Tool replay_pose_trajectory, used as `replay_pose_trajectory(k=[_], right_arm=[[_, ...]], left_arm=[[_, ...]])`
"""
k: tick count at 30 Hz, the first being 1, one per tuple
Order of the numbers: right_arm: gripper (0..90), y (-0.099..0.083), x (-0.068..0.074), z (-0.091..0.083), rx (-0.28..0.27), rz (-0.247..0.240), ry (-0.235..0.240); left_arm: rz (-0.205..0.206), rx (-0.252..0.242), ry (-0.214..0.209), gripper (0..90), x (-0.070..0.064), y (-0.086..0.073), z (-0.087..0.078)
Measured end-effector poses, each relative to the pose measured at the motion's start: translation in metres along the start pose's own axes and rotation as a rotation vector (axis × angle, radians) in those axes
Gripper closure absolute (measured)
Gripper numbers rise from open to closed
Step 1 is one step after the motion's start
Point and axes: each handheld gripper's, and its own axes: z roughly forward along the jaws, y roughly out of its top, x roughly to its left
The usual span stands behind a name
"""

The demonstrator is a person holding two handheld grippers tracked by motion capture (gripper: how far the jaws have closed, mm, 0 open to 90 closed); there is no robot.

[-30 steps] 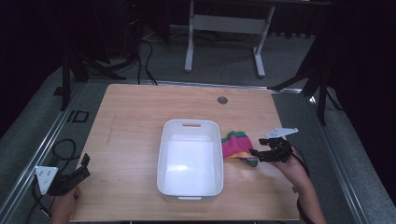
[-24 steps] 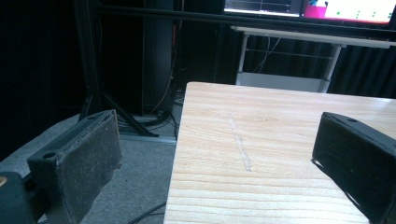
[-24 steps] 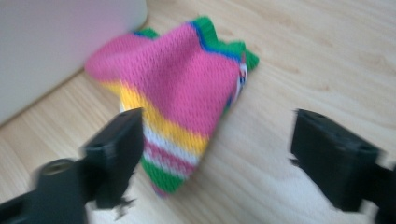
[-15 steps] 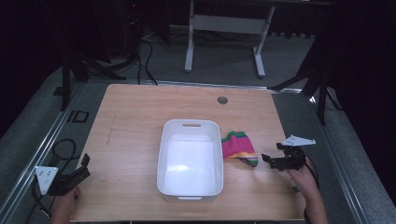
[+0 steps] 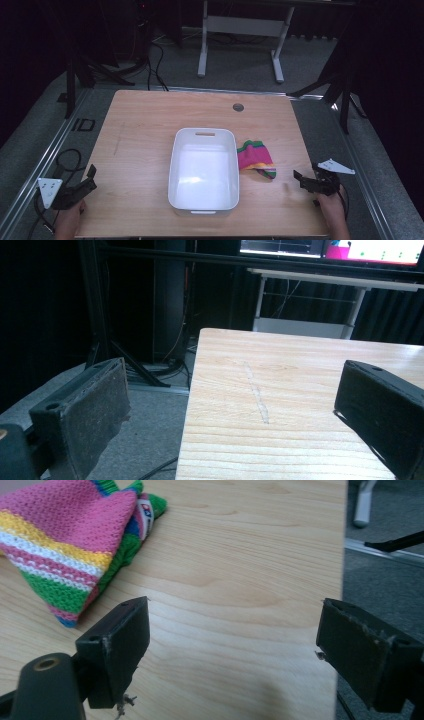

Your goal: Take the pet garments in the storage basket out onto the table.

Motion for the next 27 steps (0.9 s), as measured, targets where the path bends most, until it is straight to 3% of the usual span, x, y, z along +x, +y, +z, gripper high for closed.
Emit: replay_pose_trajectory(k=[10, 22, 27], right_arm=[[13.9, -0.019, -0.002, -0.01, -0.083, 0.069, -0.095], [14.0, -0.032, 0.0, -0.022, -0.157, 0.097, -0.158], [14.0, -0.036, 0.002, -0.029, -0.213, 0.102, -0.153]], left_arm=[[0.0, -0.002, 0.001, 1.8, 0.0, 0.0, 0.0], [-0.002, -0.002, 0.001, 1.8, 0.0, 0.0, 0.0], [-0.003, -0.001, 0.001, 1.8, 0.0, 0.0, 0.0]])
